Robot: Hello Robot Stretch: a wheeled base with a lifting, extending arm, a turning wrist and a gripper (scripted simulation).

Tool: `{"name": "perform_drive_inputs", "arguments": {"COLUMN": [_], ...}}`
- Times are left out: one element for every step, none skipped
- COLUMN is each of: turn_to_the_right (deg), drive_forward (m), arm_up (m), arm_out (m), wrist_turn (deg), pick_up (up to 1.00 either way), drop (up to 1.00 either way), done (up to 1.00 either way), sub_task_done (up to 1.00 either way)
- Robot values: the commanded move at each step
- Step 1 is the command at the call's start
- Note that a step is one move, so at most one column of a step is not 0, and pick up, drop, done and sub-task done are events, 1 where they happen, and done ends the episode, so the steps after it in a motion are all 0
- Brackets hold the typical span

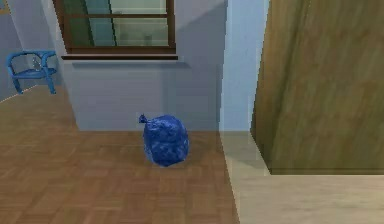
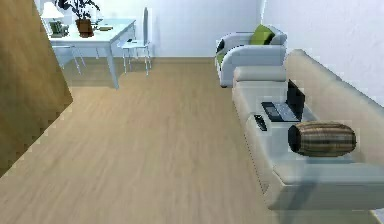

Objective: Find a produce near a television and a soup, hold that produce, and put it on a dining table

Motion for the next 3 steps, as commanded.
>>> {"name": "perform_drive_inputs", "arguments": {"turn_to_the_right": [-24.0, 0.0, -33.0], "drive_forward": [0.00, 0.65, 0.00], "arm_up": [0.00, 0.00, 0.00], "arm_out": [0.00, 0.00, 0.00], "wrist_turn": [0.0, 0.0, 0.0], "pick_up": [0.00, 0.00, 0.00], "drop": [0.00, 0.00, 0.00], "done": [0.00, 0.00, 0.00], "sub_task_done": [0.00, 0.00, 0.00]}}
